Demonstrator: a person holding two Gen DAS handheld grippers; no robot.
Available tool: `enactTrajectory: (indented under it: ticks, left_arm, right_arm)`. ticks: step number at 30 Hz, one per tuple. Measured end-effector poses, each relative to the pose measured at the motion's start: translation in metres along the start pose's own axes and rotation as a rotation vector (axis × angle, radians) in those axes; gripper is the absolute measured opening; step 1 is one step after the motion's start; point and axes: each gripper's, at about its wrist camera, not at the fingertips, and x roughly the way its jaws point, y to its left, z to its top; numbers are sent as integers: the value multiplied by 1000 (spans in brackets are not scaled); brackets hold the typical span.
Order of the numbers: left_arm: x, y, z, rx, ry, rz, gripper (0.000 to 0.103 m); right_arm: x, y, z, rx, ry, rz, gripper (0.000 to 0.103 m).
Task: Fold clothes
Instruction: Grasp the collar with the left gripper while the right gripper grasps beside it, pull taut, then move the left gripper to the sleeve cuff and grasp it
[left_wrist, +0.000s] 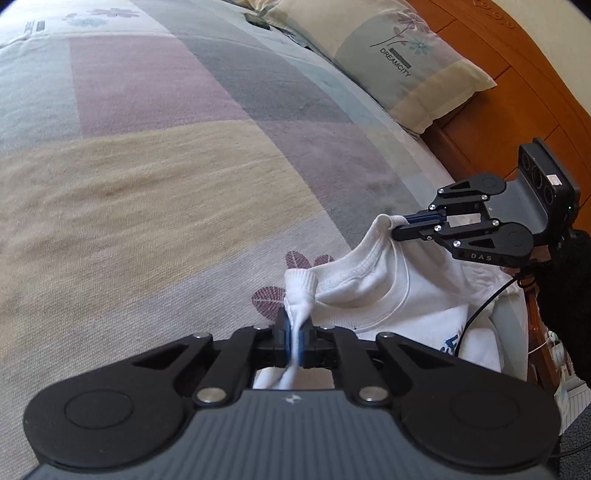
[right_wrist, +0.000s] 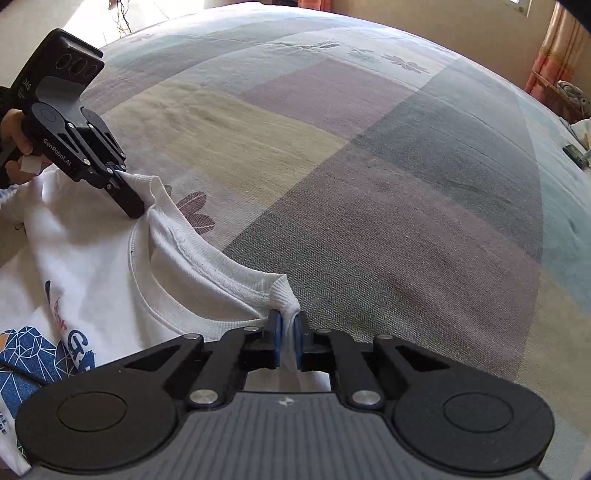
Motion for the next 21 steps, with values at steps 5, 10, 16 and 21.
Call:
enactTrajectory:
  ticks: [5, 10, 16, 21]
  left_arm:
    - [6, 6, 26, -13, -40, 91, 11]
    - [2, 19, 21, -45, -84, 218, 13]
    - [-47, 19, 2, -44, -129, 265, 19]
    - [-37, 1, -28, -1, -15, 192, 31]
  right_arm:
    - [6, -16, 7, 103, -44, -80, 10]
    - [9, -29, 13, 200, -89, -157, 20]
    - [-42, -6, 1, 255, -232, -144, 40]
    - [-53, 14, -18, 334, -249, -58, 46]
